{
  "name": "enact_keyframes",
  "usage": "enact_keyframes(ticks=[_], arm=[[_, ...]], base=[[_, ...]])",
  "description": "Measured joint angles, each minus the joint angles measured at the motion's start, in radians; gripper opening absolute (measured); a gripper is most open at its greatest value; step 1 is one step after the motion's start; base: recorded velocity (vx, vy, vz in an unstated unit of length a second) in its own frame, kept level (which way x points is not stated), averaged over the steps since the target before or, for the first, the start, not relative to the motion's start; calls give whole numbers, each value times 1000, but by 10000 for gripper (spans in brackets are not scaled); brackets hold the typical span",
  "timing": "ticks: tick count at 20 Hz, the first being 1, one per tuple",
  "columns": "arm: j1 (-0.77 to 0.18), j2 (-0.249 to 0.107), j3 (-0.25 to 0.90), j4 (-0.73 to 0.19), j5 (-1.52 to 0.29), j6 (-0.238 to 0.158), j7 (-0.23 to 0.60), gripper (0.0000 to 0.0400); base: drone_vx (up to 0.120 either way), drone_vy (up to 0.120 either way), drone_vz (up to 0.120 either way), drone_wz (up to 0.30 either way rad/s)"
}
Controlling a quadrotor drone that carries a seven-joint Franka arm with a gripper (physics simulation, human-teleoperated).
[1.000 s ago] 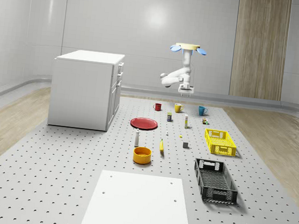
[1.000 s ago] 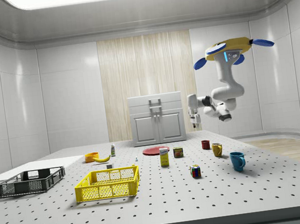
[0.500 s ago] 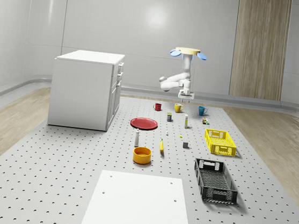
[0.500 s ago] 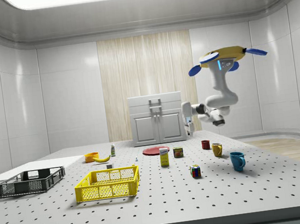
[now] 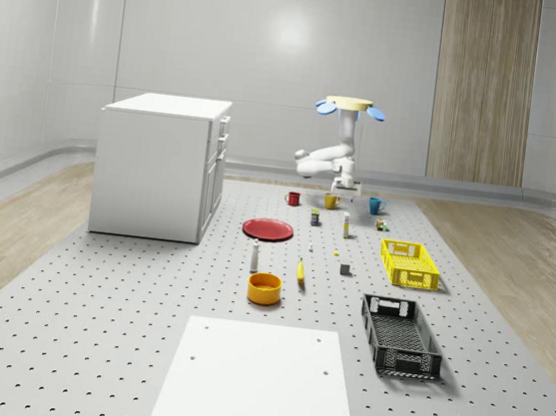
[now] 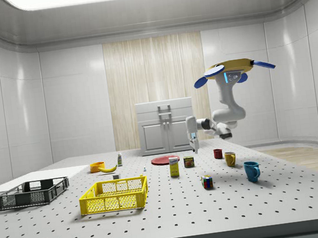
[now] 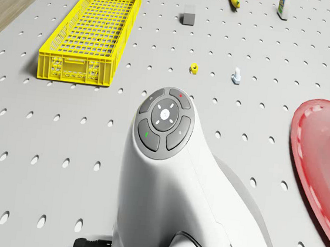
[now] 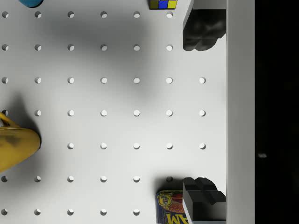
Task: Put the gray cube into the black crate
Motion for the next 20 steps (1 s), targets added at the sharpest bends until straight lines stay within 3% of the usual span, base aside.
enact_keyframes(ticks=[20], arm=[[-28,-89,25,6,45,82,26,400]], base=[[120,0,0,0]])
